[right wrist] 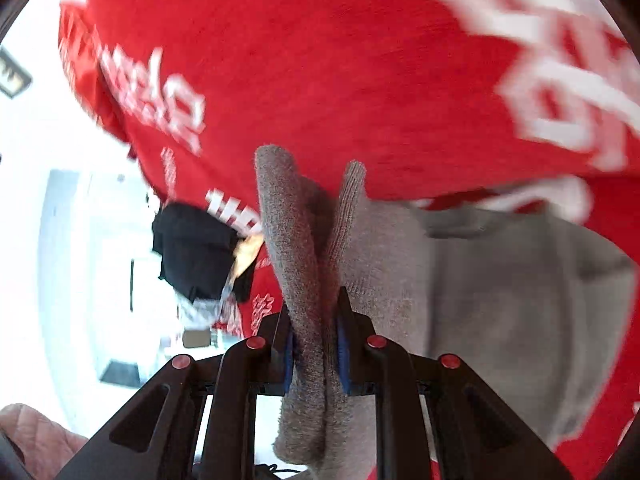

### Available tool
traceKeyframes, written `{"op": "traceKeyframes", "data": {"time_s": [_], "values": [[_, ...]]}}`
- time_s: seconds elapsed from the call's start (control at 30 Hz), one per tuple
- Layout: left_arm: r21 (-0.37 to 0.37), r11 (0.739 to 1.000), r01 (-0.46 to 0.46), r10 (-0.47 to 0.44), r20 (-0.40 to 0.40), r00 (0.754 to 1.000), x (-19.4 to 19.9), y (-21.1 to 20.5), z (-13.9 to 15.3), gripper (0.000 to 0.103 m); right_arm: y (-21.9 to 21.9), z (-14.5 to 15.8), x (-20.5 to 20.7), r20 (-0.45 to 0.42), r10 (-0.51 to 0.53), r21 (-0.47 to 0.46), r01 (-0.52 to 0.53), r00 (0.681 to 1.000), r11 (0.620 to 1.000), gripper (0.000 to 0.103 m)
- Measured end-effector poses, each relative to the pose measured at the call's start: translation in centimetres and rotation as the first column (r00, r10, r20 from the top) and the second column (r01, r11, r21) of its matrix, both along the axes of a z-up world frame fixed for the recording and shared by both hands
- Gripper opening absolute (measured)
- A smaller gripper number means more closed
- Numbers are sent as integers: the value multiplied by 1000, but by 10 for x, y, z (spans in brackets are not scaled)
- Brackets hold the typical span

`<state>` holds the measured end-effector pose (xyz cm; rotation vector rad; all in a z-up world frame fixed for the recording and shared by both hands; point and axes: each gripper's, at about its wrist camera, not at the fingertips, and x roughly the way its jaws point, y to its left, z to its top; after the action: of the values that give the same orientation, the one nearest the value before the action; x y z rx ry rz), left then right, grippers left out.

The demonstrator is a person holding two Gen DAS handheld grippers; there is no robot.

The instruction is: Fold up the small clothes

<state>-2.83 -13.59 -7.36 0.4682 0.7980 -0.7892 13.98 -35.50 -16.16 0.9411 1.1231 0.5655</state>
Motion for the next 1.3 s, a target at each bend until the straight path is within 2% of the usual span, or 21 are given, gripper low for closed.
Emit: {"op": "traceKeyframes", "data": {"time_s": [0.1, 0.17, 0.27, 0.37, 0.47, 0.6, 0.8, 0.83, 0.87, 0.93, 0.97, 1.0, 1.03, 1.07, 1.2, 1.23, 1.3], "values": [[40, 996, 73, -72, -26, 997, -13, -29, -22, 9, -41, -32, -29, -65, -95, -23, 93, 993, 995, 19], [71, 992, 105, -101, -61, 993, -22, -45, -44, 9, -49, -62, -39, -109, -132, -56, 126, 985, 990, 19], [118, 986, 120, -105, -121, 987, -30, -62, -76, 9, -79, -108, -56, -202, -197, -117, 176, 959, 977, 19], [149, 981, 123, -99, -161, 982, -33, -72, -98, 9, -93, -141, -67, -266, -237, -143, 205, 934, 968, 19], [156, 980, 121, -96, -163, 982, -37, -79, -103, 9, -95, -144, -67, -258, -249, -127, 223, 934, 966, 19], [146, 982, 116, -92, -162, 983, -38, -85, -98, 9, -94, -127, -61, -216, -223, -114, 202, 950, 973, 19], [153, 982, 106, -79, -174, 982, -38, -84, -98, 9, -85, -133, -57, -254, -190, -245, 127, 948, 961, 22], [146, 984, 100, -72, -185, 980, -36, -80, -98, 18, -86, -132, -59, -252, -198, -244, 136, 947, 960, 23], [142, 986, 91, -62, -196, 979, -36, -75, -96, 42, -87, -132, -61, -254, -209, -246, 146, 944, 958, 24], [123, 991, 57, -35, -174, 984, -36, -61, -87, 77, -89, -131, -67, -270, -228, -246, 162, 935, 956, 34], [108, 993, 52, -34, -164, 986, -36, -54, -82, 78, -92, -129, -71, -277, -234, -244, 167, 932, 955, 36], [100, 993, 57, -39, -174, 984, -35, -48, -76, 78, -93, -126, -77, -284, -241, -249, 171, 928, 953, 45], [101, 993, 59, -39, -193, 980, -34, -42, -72, 78, -95, -123, -84, -291, -249, -267, 171, 924, 948, 62], [103, 994, 43, -19, -220, 975, -30, -32, -67, 78, -95, -119, -90, -293, -254, -276, 172, 922, 945, 67], [103, 992, -71, 99, -297, 950, -5, 5, -58, 78, -94, -104, -127, -297, -266, -232, 201, 917, 952, 69], [102, 988, -113, 140, -326, 935, 3, 16, -58, 78, -95, -103, -137, -298, -273, -215, 215, 915, 953, 69], [104, 971, -215, 239, -420, 876, 28, 39, -68, 78, -93, -101, -159, -308, -290, -163, 250, 906, 954, 69]]}}
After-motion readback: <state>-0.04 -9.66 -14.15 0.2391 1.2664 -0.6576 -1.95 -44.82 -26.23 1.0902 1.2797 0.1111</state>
